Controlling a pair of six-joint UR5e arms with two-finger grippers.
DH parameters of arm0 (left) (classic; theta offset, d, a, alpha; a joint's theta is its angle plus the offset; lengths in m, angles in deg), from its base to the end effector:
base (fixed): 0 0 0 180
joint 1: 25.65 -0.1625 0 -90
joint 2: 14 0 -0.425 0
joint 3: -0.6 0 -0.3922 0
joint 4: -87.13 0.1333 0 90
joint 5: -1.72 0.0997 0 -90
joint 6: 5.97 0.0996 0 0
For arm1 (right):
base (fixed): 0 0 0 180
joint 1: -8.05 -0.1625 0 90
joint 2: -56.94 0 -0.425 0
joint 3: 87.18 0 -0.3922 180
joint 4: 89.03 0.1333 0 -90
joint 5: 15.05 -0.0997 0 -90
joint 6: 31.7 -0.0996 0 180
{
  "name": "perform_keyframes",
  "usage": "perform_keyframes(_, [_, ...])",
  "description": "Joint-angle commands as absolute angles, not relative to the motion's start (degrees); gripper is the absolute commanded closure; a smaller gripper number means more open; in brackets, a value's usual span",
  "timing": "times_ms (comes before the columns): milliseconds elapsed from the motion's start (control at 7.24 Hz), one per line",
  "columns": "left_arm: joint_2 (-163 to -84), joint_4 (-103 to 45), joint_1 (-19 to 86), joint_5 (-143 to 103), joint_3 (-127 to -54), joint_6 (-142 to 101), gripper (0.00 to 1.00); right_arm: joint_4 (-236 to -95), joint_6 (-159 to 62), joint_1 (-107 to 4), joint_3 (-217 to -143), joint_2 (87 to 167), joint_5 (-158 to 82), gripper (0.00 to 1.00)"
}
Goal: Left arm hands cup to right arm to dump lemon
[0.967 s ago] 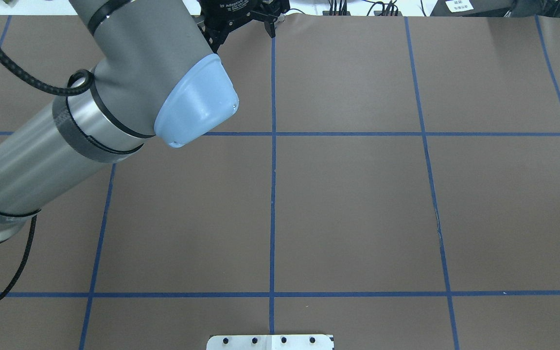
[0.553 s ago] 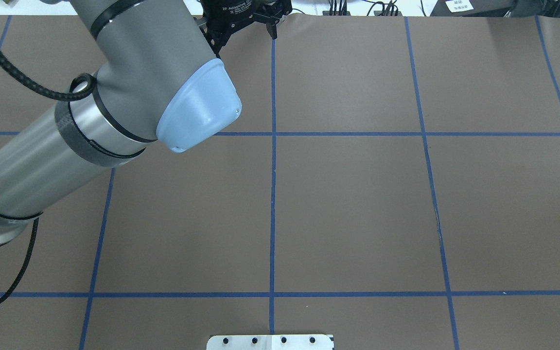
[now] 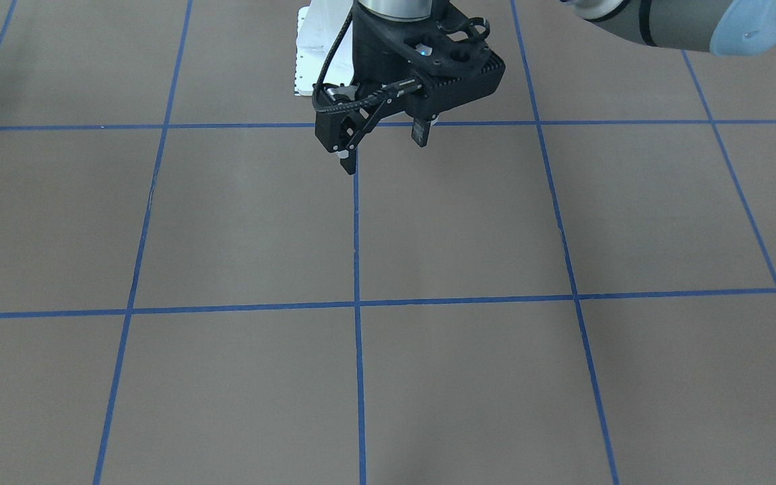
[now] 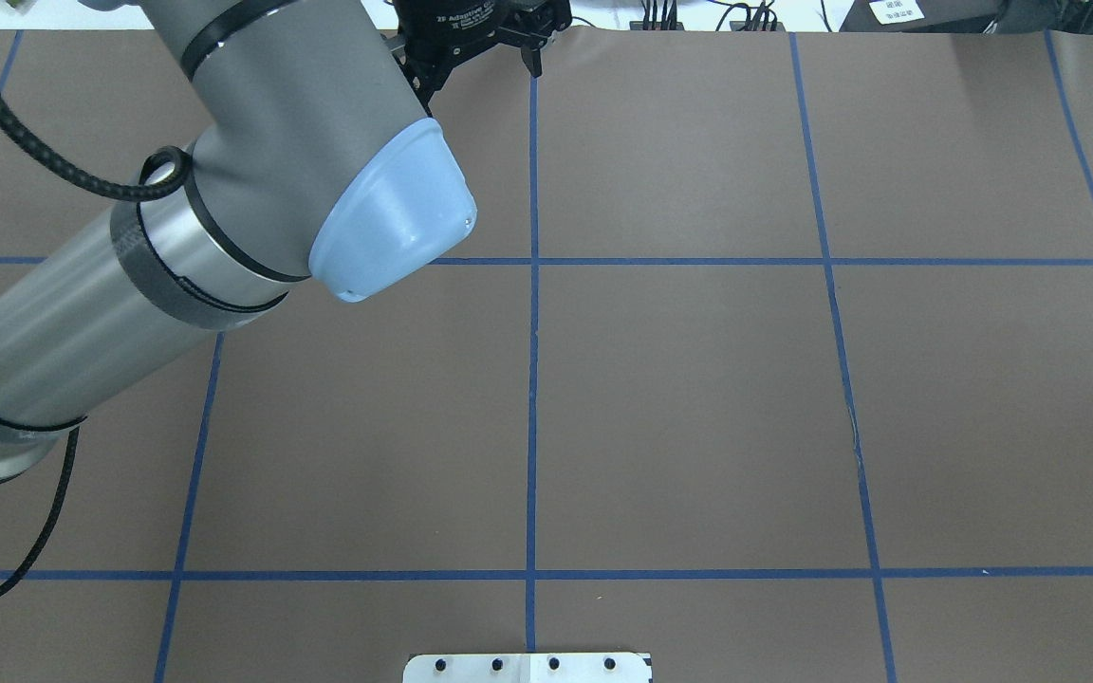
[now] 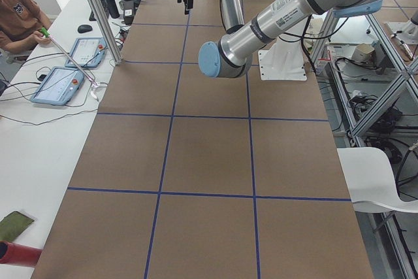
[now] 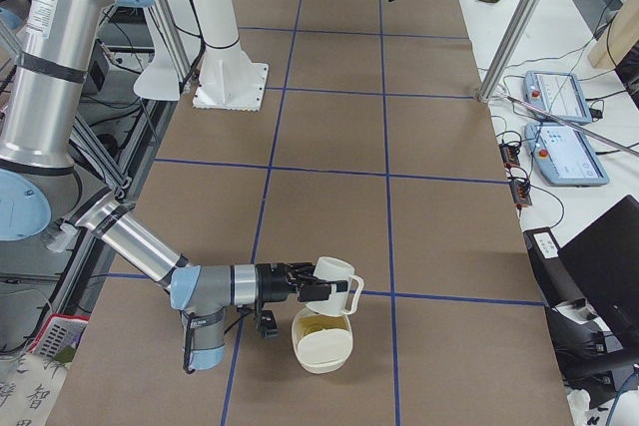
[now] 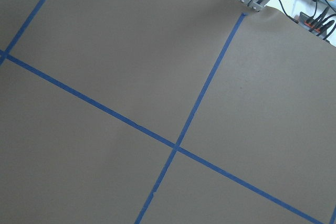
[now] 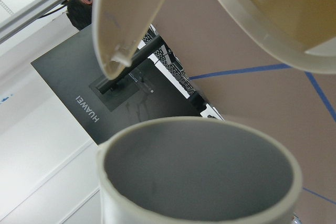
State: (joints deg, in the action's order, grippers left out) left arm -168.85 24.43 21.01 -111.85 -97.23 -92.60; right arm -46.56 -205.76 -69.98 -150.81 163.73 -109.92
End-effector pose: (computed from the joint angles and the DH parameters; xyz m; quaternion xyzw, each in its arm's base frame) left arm 0.3688 -0.5271 -0.0381 -0.0111 0.4219 -0.2599 0.8685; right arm 0.0674 -0.2839 0.7392 -0.0671 -0.6996 0.6974 0.1401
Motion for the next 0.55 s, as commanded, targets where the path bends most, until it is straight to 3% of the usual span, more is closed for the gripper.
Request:
perform_keyframes(0, [-168.95,24.64,21.02,-111.84,-97.23,-92.45,0.0,-48.06,-204.07,-69.82,-154.22,162.06,-110.33,0.75])
perform_keyframes(414, [-168.86,24.56,20.93,-112.1,-97.23,-92.28,0.0,-56.15,-188.83,-68.08,-157.23,157.86,-110.33,0.72])
